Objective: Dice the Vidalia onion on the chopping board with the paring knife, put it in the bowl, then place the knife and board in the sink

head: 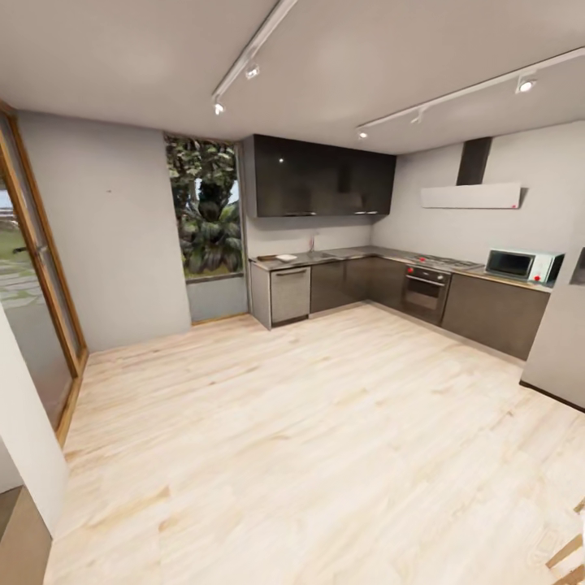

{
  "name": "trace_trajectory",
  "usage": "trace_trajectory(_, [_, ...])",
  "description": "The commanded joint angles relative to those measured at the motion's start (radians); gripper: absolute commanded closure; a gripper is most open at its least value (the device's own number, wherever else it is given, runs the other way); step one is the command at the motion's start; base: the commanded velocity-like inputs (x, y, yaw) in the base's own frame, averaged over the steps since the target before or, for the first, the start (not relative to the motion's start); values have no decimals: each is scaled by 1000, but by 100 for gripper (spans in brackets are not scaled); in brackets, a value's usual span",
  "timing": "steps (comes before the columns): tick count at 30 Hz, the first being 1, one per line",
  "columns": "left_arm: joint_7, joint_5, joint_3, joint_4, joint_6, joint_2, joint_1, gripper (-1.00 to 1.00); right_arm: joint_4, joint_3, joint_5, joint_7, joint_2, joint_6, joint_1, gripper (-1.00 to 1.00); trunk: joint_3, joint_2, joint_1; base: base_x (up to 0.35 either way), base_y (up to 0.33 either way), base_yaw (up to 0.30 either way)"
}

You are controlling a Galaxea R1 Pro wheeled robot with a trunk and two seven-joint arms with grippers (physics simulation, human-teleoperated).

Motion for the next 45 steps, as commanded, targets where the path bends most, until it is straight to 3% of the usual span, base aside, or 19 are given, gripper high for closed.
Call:
trace_trajectory(1, [0,0,1,0,-2,0,0,-100,1,0,0,-3,0,-3,0,-100,0,0,1,320,0,0])
trace_trajectory(45, [0,0,1,0,-2,0,0,-100,1,0,0,-3,0,-3,0,-100,0,0,1,320,0,0])
